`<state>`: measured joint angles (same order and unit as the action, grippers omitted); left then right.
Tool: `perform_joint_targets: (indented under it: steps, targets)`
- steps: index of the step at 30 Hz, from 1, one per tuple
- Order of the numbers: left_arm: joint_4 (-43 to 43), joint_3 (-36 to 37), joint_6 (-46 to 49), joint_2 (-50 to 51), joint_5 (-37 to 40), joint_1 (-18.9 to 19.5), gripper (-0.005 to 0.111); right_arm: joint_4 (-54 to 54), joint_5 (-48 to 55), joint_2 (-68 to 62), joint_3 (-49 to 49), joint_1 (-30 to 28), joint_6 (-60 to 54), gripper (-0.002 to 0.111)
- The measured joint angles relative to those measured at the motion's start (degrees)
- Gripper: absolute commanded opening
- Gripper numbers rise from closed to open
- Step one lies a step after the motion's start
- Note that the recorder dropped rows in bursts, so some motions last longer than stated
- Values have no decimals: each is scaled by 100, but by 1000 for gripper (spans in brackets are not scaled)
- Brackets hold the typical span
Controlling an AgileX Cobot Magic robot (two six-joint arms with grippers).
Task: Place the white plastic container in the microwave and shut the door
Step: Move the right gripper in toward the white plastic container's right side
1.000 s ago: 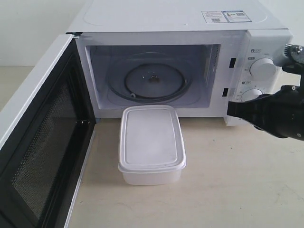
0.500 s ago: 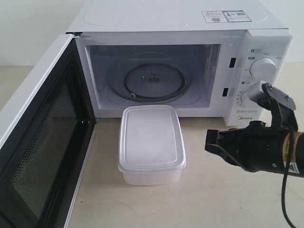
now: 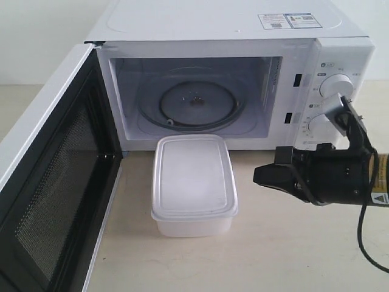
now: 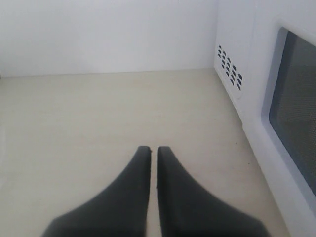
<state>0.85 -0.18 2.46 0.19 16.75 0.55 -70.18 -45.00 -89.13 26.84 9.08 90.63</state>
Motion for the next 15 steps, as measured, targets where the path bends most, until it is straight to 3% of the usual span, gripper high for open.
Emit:
perform_joint_targets:
  steps: [8,15]
  targets:
    - [0,0,0,0,0,0,4,-70,-665,-941,557,0,-12,37]
    - [0,0,0,0,0,0,4,-84,-766,-1637,878,0,-173,38]
